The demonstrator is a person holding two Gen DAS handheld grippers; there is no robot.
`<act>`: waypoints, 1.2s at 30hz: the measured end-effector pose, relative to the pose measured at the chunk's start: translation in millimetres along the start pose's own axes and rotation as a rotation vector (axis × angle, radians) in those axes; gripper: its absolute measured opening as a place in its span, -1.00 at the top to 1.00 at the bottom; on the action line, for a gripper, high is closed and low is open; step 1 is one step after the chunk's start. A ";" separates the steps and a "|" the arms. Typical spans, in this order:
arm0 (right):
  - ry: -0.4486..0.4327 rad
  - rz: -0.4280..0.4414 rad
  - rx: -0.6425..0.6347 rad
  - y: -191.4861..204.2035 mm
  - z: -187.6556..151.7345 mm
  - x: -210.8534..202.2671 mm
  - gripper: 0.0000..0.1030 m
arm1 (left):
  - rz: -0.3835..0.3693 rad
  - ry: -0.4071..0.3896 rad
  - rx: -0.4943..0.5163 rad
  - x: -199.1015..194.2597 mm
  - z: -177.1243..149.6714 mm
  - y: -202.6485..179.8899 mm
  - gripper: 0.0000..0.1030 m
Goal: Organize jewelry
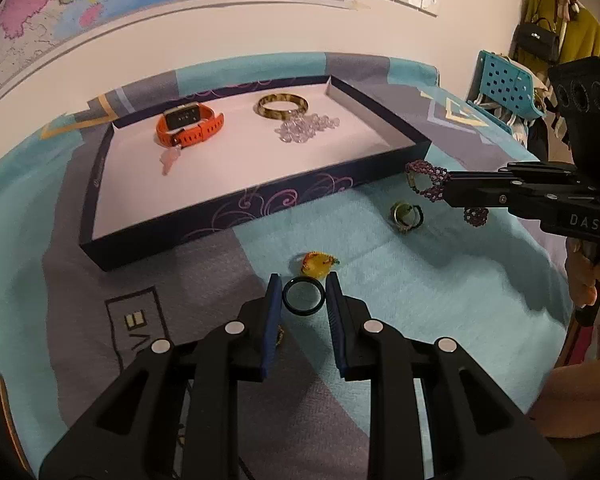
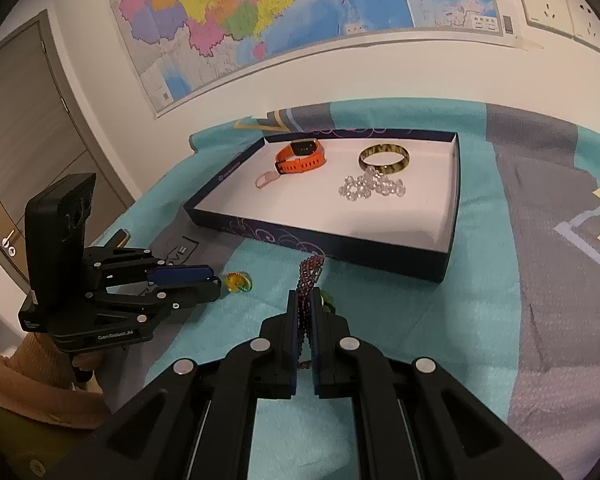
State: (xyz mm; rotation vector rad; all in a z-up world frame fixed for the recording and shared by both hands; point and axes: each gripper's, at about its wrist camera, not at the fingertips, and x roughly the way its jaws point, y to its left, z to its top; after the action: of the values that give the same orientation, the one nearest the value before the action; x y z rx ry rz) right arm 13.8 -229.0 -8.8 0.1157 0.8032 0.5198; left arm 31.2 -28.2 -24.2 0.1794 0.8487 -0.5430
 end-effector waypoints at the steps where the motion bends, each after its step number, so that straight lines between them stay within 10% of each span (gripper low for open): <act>1: -0.004 -0.001 -0.002 0.5 1.1 -0.7 0.92 | 0.000 -0.005 -0.002 -1.7 0.6 0.6 0.56; 36: -0.042 -0.078 -0.088 -13.5 68.3 27.3 0.92 | 0.038 -0.123 -0.084 -8.0 65.0 45.0 0.56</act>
State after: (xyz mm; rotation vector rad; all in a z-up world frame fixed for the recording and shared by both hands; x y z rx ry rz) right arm 83.6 -221.0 16.8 0.0140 0.7398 0.4762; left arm 93.6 -10.4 21.6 0.0841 0.7458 -0.4766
